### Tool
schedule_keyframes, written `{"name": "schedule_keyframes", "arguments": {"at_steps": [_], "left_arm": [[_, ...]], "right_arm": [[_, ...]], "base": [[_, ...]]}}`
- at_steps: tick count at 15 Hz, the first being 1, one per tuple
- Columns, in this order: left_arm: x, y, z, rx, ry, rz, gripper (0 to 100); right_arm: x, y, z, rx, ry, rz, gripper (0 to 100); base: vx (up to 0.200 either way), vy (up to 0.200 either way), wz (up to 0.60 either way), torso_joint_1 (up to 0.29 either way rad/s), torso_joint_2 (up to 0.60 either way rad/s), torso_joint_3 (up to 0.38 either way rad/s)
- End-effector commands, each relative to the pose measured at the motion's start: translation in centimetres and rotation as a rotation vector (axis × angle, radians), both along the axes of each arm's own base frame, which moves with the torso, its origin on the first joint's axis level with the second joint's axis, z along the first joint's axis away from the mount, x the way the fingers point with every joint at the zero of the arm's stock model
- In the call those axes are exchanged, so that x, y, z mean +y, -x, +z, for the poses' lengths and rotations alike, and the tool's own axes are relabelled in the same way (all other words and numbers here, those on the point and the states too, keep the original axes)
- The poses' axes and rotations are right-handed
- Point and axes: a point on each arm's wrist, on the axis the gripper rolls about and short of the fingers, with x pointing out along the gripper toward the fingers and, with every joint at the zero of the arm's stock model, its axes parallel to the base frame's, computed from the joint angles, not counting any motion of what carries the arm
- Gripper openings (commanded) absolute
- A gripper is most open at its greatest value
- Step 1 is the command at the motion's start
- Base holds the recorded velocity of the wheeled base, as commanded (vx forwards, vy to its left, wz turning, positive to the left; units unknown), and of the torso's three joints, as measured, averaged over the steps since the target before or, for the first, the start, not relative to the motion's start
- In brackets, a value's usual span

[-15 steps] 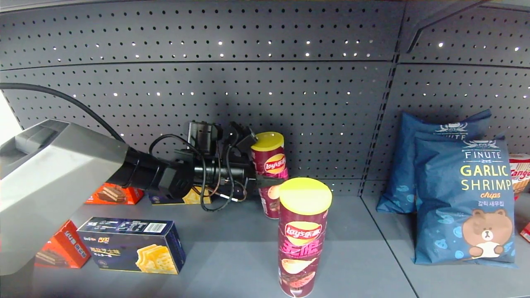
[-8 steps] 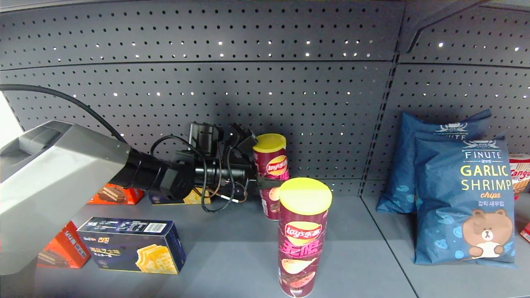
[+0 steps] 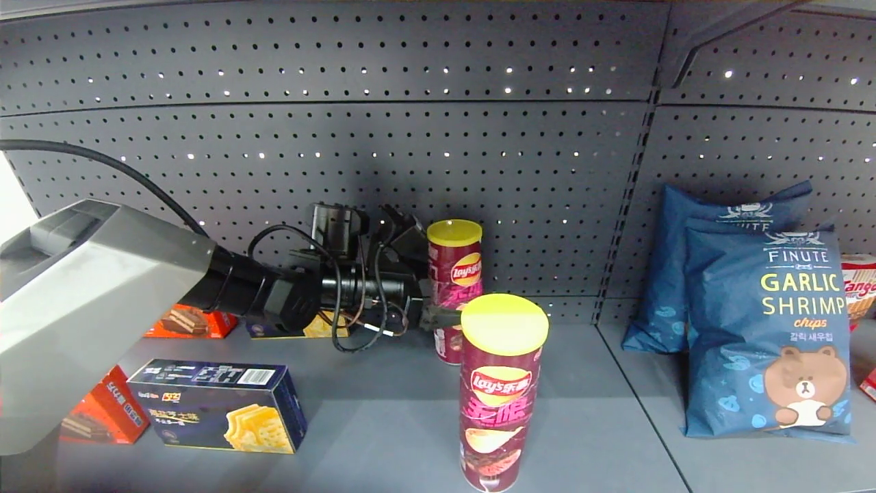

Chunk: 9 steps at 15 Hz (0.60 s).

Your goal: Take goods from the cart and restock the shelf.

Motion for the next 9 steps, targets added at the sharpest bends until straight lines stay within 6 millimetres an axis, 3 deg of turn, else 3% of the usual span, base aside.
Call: {"name": "schedule_keyframes", "arguments": {"at_steps": [1,9], "left_arm": [[0.4,0.2,0.7,-0.014,0.004,0.008,100],[2.9,2.3,2.1,-0.029,-0.059,0.191,100]], "right_arm": [[0.0,0.0,0.1,-0.001,0.000,0.000,100],[0.0,0.0,0.2,-0.005,-0.001,0.006,100]], "base": [[0.000,0.000,0.00,0.000,0.00,0.000],[0.000,0.000,0.00,0.000,0.00,0.000]]}}
